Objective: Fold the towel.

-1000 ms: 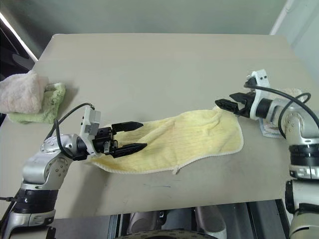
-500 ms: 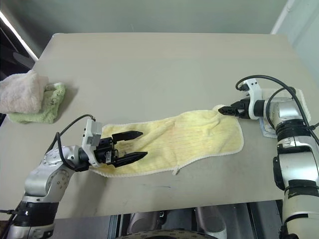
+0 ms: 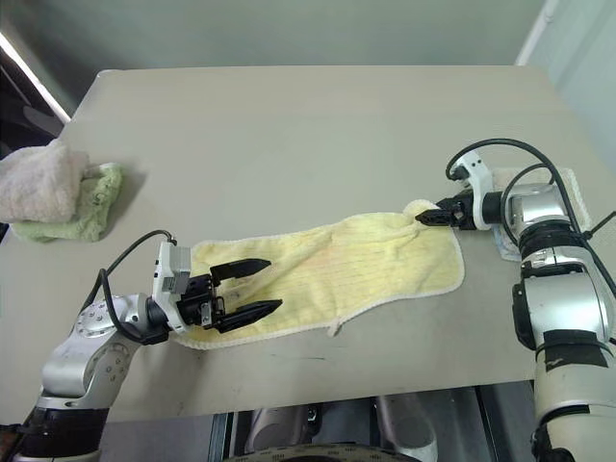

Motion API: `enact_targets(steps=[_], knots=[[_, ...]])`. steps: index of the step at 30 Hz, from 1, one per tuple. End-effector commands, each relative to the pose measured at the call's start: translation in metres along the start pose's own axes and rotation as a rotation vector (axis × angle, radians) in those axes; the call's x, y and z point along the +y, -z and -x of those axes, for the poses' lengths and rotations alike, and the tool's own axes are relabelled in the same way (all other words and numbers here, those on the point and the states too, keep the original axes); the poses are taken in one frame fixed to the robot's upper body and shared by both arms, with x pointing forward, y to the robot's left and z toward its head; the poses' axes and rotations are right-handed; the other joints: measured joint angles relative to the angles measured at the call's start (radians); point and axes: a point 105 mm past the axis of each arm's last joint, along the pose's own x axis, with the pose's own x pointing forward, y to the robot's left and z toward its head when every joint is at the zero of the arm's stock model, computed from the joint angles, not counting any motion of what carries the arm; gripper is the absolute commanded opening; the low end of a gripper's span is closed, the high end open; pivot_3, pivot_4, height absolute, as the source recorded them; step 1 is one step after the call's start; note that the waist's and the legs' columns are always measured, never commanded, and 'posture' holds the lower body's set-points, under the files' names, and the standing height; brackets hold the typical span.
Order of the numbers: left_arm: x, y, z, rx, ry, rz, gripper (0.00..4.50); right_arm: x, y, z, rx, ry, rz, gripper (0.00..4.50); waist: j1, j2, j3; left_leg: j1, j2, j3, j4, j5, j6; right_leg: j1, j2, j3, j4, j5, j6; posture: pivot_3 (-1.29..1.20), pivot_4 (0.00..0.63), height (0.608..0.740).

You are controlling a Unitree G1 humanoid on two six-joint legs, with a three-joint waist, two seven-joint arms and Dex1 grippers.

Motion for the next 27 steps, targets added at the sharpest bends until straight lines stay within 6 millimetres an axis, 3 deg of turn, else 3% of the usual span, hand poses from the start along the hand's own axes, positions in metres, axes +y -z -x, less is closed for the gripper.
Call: enact_targets(steps=[1, 7, 8, 21, 23, 25, 27], knots=[[-0.003, -0.008, 0.000, -0.020, 0.001, -0.048, 4.50, 0.002, -0.010, 0.003, -0.020, -0.015, 0.022, 2.26, 0.000, 0.000, 0.000, 0.000, 0.000, 0.000, 0.000, 0.000, 0.000, 0.000, 0.000, 0.000, 0.000, 0.000, 0.000, 0.00, 0.150, 0.703], [-0.003, -0.008, 0.000, -0.020, 0.001, -0.048, 4.50, 0.002, -0.010, 0.003, -0.019, -0.016, 0.022, 0.16, -0.001, 0.000, 0.000, 0.000, 0.000, 0.000, 0.000, 0.001, -0.002, 0.000, 0.000, 0.000, 0.000, 0.000, 0.000, 0.00, 0.150, 0.703], [-0.003, -0.008, 0.000, -0.020, 0.001, -0.048, 4.50, 0.002, -0.010, 0.003, -0.019, -0.017, 0.022, 0.05, -0.001, 0.000, 0.000, 0.000, 0.000, 0.000, 0.000, 0.001, -0.002, 0.000, 0.000, 0.000, 0.000, 0.000, 0.000, 0.00, 0.150, 0.703], [-0.003, -0.008, 0.000, -0.020, 0.001, -0.048, 4.50, 0.002, -0.010, 0.002, -0.019, -0.017, 0.022, 0.05, -0.001, 0.000, 0.000, 0.000, 0.000, 0.000, 0.000, 0.001, -0.002, 0.000, 0.000, 0.000, 0.000, 0.000, 0.000, 0.00, 0.150, 0.703], [-0.004, -0.012, 0.001, -0.028, -0.019, -0.061, 4.50, 0.003, -0.026, -0.003, -0.065, 0.006, 0.057, 0.05, -0.002, 0.001, 0.000, 0.000, 0.000, 0.000, 0.000, 0.001, -0.002, 0.000, 0.000, 0.000, 0.000, 0.000, 0.000, 0.00, 0.150, 0.703], [0.021, -0.033, -0.006, -0.118, -0.094, -0.118, 4.50, 0.018, -0.074, 0.030, -0.246, -0.049, 0.220, 0.05, -0.002, 0.003, 0.002, -0.001, 0.000, 0.000, 0.000, 0.001, -0.002, 0.000, 0.000, 0.000, 0.000, 0.000, -0.001, 0.00, 0.150, 0.703], [0.038, -0.045, -0.012, -0.173, -0.133, -0.153, 4.50, 0.037, -0.091, 0.054, -0.326, -0.087, 0.313, 0.05, 0.013, 0.006, 0.004, -0.004, 0.000, 0.000, 0.000, 0.005, -0.003, -0.002, -0.001, -0.001, 0.000, 0.001, 0.000, 0.00, 0.150, 0.703]])
